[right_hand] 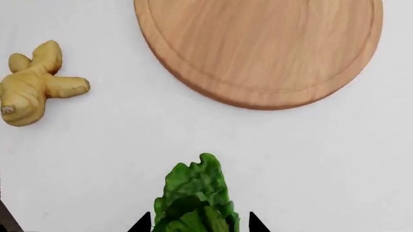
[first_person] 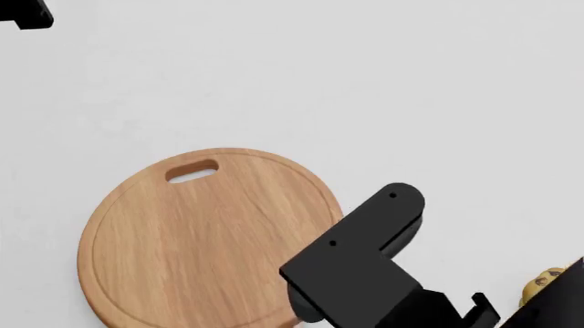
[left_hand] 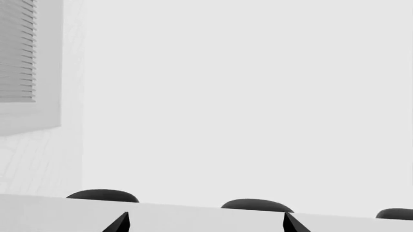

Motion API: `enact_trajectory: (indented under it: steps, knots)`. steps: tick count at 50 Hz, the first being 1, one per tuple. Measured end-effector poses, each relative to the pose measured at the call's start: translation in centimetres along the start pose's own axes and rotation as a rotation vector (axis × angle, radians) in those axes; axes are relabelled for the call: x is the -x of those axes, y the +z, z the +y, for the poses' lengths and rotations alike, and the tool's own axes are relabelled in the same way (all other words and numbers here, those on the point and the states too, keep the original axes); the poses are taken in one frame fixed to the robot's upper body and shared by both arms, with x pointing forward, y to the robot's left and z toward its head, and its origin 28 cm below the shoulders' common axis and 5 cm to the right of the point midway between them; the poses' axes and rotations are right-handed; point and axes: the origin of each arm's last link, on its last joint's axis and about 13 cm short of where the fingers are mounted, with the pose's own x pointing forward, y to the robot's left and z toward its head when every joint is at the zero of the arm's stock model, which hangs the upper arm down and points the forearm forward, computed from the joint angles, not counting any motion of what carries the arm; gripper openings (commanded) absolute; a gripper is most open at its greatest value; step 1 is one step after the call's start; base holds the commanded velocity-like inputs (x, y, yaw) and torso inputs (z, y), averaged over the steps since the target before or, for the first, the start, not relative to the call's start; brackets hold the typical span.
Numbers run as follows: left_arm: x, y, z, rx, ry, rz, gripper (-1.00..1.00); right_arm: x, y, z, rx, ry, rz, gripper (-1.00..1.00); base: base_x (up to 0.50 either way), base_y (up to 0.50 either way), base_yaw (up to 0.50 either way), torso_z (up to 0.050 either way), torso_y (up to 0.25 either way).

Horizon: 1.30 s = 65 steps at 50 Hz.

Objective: Clear the non-vegetable object off the cutting board and place the vegetables onto it.

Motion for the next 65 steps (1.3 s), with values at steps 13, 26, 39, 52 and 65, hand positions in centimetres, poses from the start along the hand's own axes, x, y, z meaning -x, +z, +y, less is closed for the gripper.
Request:
enact_trajectory:
  steps: [13, 26, 39, 52, 65]
  knots:
    - [-0.1, 0.2, 0.1, 0.000, 0.002, -0.003, 1.00, 0.5, 2.5, -1.7, 0.051, -0.038, -0.072, -1.00, 0.00, 0.00, 0.00, 0.000, 0.000]
    - [-0.2, 0.3, 0.0, -0.002, 0.001, -0.007, 1.00, -0.5, 5.1, -3.9, 0.104, -0.056, -0.156, -1.00, 0.00, 0.00, 0.00, 0.000, 0.000]
    - [-0.2, 0.5, -0.1, -0.005, -0.002, -0.011, 1.00, -2.6, 8.0, -6.4, 0.131, -0.041, -0.182, -1.00, 0.00, 0.00, 0.00, 0.000, 0.000]
    - [-0.3, 0.5, -0.1, -0.005, -0.002, -0.013, 1.00, -4.8, 9.8, -8.3, 0.140, -0.032, -0.158, -1.00, 0.00, 0.00, 0.00, 0.000, 0.000]
    - [-0.3, 0.6, 0.0, -0.004, 0.002, -0.014, 1.00, -7.2, 11.2, -9.5, 0.157, -0.006, -0.136, -1.00, 0.00, 0.00, 0.00, 0.000, 0.000]
